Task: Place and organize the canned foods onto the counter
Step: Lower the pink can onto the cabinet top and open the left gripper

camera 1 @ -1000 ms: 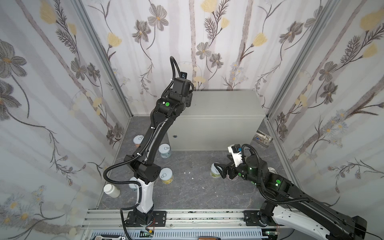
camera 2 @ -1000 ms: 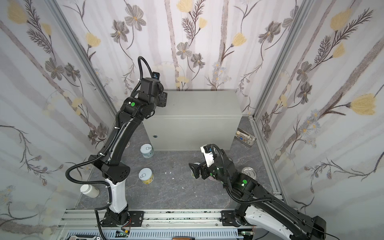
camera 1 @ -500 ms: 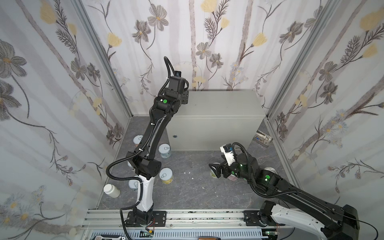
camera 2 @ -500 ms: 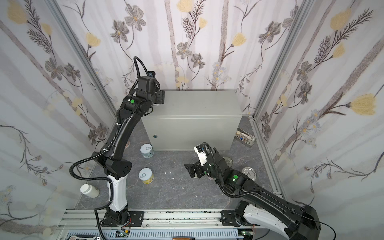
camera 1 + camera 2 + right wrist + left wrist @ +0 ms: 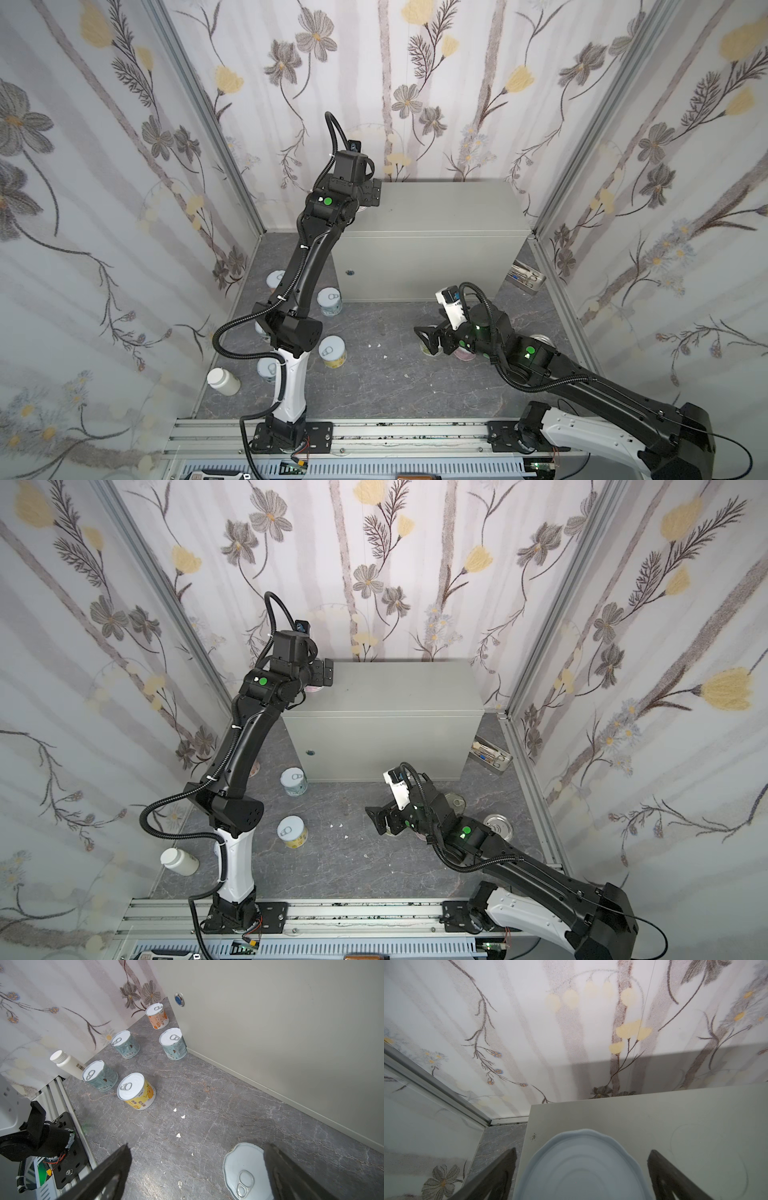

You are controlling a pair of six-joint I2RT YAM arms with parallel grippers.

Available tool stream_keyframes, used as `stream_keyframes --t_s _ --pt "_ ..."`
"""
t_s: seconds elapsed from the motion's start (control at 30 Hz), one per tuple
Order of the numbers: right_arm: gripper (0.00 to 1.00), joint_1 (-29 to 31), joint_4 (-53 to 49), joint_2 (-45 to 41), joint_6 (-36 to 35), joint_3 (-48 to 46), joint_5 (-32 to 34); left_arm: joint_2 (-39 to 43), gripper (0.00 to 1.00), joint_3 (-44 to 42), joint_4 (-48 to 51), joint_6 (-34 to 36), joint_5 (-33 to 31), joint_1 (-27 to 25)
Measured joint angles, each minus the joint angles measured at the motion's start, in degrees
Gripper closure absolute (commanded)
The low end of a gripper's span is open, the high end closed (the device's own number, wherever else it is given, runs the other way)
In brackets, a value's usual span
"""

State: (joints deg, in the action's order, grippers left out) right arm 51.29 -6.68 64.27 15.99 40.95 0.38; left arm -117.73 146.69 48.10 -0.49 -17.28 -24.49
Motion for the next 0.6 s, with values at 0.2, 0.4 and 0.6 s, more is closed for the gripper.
stream_keyframes --t_s 0.2,0.4,0.6 --pt "0.0 0.3 0.2 -1.5 0.0 -0.5 0.0 2.9 0.0 -2.6 -1.2 -1.6 2.4 0.0" --pt "0.0 0.4 0.4 -3.0 0.0 -1.8 0.2 5.7 0.0 -8.5 -2.8 -2.5 2.4 -0.1" --pt "0.0 0.4 1.3 -3.3 0.0 -2.3 0.2 11.5 0.0 -19.2 -8.5 -3.0 2.1 -0.2"
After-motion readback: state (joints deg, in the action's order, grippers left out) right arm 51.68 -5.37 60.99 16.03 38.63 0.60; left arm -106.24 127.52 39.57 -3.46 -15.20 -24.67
